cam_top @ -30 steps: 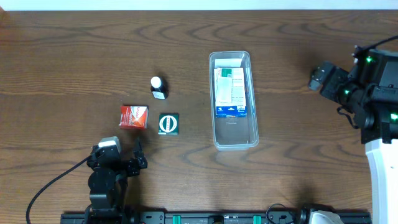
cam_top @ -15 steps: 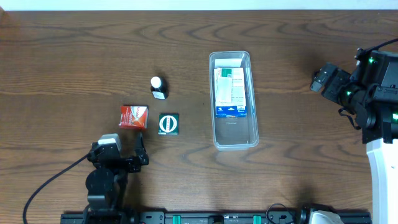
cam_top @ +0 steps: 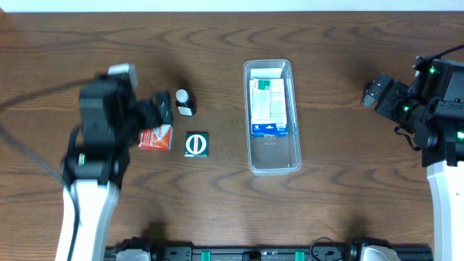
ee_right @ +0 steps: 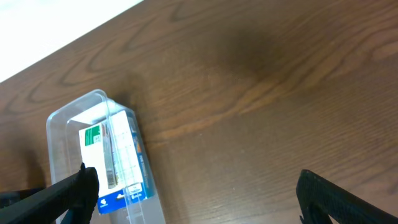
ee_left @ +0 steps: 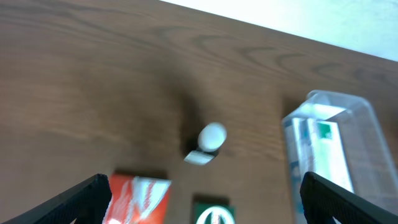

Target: Pack container

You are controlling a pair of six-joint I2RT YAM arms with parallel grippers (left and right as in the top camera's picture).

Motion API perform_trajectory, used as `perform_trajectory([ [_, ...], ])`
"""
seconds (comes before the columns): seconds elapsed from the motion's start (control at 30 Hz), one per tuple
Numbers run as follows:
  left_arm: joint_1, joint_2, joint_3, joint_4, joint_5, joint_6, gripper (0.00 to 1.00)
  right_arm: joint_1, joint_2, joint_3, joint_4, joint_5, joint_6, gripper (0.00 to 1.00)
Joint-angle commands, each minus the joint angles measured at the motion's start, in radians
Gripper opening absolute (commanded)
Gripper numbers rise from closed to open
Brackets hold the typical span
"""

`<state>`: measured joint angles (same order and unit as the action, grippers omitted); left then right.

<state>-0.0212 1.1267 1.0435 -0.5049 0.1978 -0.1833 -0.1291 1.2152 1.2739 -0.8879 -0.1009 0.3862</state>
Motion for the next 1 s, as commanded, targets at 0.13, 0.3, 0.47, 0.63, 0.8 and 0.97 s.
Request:
perform_trajectory([
  [0.13,0.002,0.242,0.083,0.096,0.134,-0.006,0.98,-0.004,0.000,0.003,0.000,-0.001,0.010,0.99],
  [0.3,-0.008,0.358,0.083,0.102,0.134,-0.017,0.98,-0.004,0.000,0.003,0.000,-0.001,0.010,0.99],
  [0.47,-0.057,0.415,0.083,0.101,0.063,0.049,0.98,-0.004,0.000,0.003,0.000,-0.001,0.010,0.99],
  [0.63,-0.116,0.439,0.083,0.084,-0.063,0.110,0.98,-0.004,0.000,0.003,0.000,-0.001,0.010,0.99],
  [0.8,-0.137,0.463,0.083,0.072,-0.158,0.112,0.88,-0.004,0.000,0.003,0.000,-0.001,0.010,0.99],
  [0.97,-0.138,0.487,0.083,0.082,-0.161,0.113,0.80,-0.004,0.000,0.003,0.000,-0.001,0.010,0.99],
])
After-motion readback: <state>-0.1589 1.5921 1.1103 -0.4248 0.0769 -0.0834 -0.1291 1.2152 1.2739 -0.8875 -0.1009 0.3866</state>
